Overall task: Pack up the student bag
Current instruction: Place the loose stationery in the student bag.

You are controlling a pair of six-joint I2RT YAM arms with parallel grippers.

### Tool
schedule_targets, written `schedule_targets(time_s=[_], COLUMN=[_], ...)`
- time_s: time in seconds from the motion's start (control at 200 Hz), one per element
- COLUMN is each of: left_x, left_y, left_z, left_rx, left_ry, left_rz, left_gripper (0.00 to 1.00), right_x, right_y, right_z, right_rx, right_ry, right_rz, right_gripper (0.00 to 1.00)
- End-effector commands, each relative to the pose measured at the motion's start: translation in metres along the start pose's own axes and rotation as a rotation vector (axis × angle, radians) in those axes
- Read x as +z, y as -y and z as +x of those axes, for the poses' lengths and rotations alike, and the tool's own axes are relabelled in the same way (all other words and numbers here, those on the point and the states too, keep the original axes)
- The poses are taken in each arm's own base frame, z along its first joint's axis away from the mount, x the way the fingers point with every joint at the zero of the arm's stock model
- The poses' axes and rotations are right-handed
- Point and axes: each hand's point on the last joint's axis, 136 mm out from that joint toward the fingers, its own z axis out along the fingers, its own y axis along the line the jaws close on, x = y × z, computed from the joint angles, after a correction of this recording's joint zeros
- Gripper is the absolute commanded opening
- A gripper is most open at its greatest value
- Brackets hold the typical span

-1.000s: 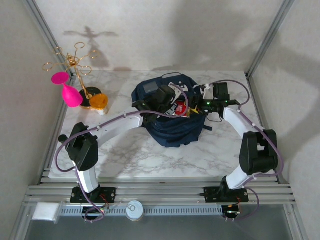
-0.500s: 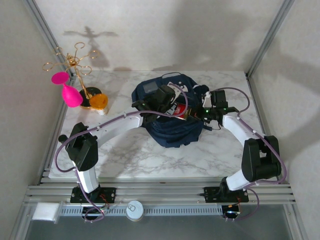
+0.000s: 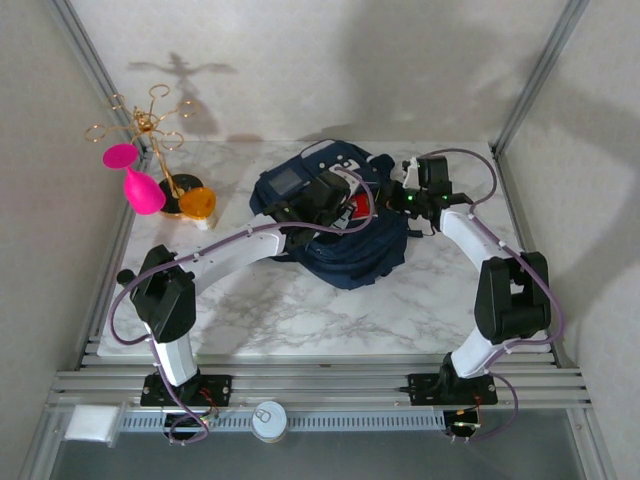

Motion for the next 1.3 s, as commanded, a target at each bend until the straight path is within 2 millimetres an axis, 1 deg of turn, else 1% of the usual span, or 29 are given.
schedule_targets(time_s=[0.0,0.065,0.12,0.19,0.245,0.285,0.34,0.4,0.461,0.561,0.636,0.671,0.726,0.786,0.866,0.936,1.006,1.056,1.106,1.181,1.292], left_x=[-0.024,-0.022,-0.022,-0.022,-0.022,-0.022,-0.021,-0.021,-0.021,-0.023,-0.027,-0.029,-0.031,-0.030,-0.030,-0.031,-0.030,-0.030,-0.029,-0.027,-0.023], left_y=[-0.011,-0.009,-0.008,-0.005,-0.002,0.000,0.001,0.005,0.010,0.015,0.025,0.030,0.034,0.037,0.041,0.043,0.038,0.035,0.034,0.029,0.026], left_z=[-0.029,-0.031,-0.033,-0.035,-0.035,-0.035,-0.035,-0.035,-0.035,-0.036,-0.034,-0.032,-0.030,-0.026,-0.020,-0.015,-0.013,-0.013,-0.013,-0.014,-0.014], left_rx=[-0.069,-0.085,-0.101,-0.105,-0.104,-0.105,-0.107,-0.106,-0.103,-0.113,-0.104,-0.096,-0.087,-0.082,-0.070,-0.058,-0.069,-0.080,-0.094,-0.118,-0.136], left_ry=[0.090,0.087,0.090,0.093,0.091,0.090,0.088,0.081,0.076,0.073,0.045,0.041,0.037,0.018,-0.005,-0.022,-0.024,-0.025,-0.027,-0.022,-0.024], left_rz=[-0.042,-0.036,-0.029,-0.011,0.008,0.014,0.021,0.038,0.064,0.087,0.144,0.162,0.169,0.175,0.182,0.183,0.153,0.139,0.128,0.096,0.074], left_gripper=[0.00,0.00,0.00,0.00,0.00,0.00,0.00,0.00,0.00,0.00,0.00,0.00,0.00,0.00,0.00,0.00,0.00,0.00,0.00,0.00,0.00], right_x=[-0.020,-0.024,-0.026,-0.029,-0.029,-0.027,-0.024,-0.017,-0.009,0.004,0.008,0.007,0.006,0.005,0.006,0.013,0.022,0.025,0.022,0.009,-0.013], right_y=[-0.005,0.001,0.009,0.013,0.004,0.001,-0.002,0.000,0.002,0.012,0.013,0.012,0.008,-0.002,-0.014,-0.016,-0.009,-0.006,-0.008,-0.015,-0.010], right_z=[-0.012,0.001,0.014,0.032,0.047,0.055,0.059,0.060,0.057,0.048,0.037,0.029,0.016,0.001,-0.013,-0.018,-0.016,-0.014,-0.012,-0.013,-0.009], right_rx=[-0.093,-0.099,-0.084,-0.034,-0.015,-0.002,0.005,0.025,0.035,0.047,0.038,0.029,0.018,0.006,-0.005,-0.014,-0.016,-0.015,-0.023,-0.050,-0.074], right_ry=[0.067,0.030,-0.001,-0.026,-0.047,-0.058,-0.060,-0.065,-0.065,-0.052,-0.019,0.014,0.068,0.121,0.172,0.182,0.167,0.156,0.150,0.163,0.178], right_rz=[0.025,0.041,0.067,0.065,0.002,-0.015,-0.020,-0.016,-0.016,0.027,0.040,0.047,0.037,-0.002,-0.055,-0.078,-0.062,-0.059,-0.070,-0.077,-0.010], right_gripper=[0.25,0.28,0.28,0.20,0.16,0.09,0.03,0.01,0.00,0.00,0.00,0.00,0.00,0.00,0.00,0.00,0.00,0.00,0.00,0.00,0.01])
